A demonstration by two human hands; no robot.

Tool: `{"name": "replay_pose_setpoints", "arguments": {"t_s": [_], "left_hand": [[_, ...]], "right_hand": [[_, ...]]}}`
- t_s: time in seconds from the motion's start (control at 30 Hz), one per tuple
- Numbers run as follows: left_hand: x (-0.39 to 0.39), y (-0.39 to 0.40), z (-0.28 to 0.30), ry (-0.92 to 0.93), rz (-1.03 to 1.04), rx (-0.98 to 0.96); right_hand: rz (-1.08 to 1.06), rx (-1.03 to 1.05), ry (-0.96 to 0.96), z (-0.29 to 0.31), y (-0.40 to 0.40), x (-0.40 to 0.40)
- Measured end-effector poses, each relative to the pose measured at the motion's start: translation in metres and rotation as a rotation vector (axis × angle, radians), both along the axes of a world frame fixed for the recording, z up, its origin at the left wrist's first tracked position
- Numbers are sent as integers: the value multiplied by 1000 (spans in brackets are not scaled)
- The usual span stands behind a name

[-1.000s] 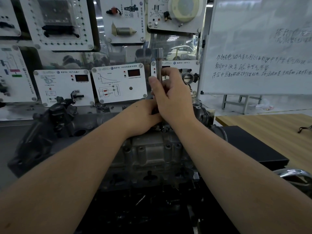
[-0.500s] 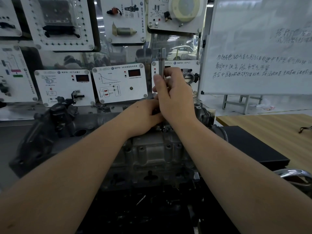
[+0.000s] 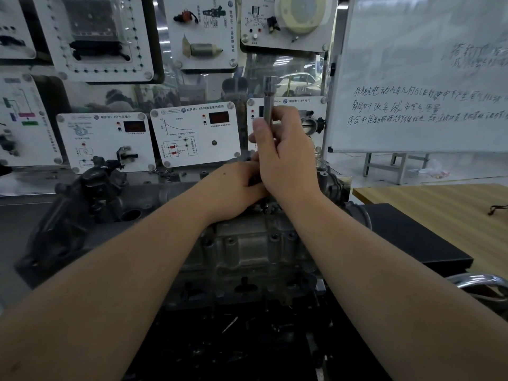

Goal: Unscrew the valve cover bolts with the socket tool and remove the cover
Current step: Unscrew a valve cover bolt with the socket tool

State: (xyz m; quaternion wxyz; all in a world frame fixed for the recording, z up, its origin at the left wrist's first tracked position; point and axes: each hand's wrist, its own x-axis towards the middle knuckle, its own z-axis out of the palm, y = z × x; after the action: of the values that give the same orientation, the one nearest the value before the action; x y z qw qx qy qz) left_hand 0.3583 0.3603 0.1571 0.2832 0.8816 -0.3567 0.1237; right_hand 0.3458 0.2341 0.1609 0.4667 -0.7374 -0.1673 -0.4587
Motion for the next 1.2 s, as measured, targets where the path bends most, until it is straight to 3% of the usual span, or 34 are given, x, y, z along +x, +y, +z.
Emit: {"name": "replay_pose_setpoints", "arguments": {"t_s": [1.2], "left_hand": [[-5, 1, 3, 36, 18, 15]], "right_hand": [[37, -6, 21, -1, 2, 1]]}}
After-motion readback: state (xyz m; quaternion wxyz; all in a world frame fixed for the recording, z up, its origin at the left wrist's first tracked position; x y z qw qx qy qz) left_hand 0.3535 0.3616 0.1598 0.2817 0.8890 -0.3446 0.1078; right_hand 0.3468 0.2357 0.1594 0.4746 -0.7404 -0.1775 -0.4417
